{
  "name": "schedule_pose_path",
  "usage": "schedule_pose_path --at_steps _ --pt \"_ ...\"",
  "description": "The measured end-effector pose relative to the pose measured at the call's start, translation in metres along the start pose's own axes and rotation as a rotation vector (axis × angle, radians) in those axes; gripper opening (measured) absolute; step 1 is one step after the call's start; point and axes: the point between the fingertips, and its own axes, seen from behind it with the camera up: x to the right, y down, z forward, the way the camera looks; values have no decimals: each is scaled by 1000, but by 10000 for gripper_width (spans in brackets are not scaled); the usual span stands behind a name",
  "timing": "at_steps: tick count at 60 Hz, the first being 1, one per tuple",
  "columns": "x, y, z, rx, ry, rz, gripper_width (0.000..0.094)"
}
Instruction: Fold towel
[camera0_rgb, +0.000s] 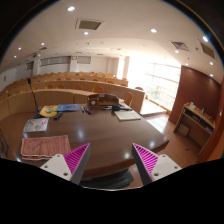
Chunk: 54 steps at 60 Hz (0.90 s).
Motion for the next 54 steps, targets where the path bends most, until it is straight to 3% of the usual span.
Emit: schedule_pose_path --at_steps 11,23,38,54 --pt "-20 37 -1 -68 5 3 853" --pt "-110 98 1 -144 -42 10 849" --pt "-321 151 -5 -245 -310 -17 852" --pt "-520 146 27 -205 -505 -112 854"
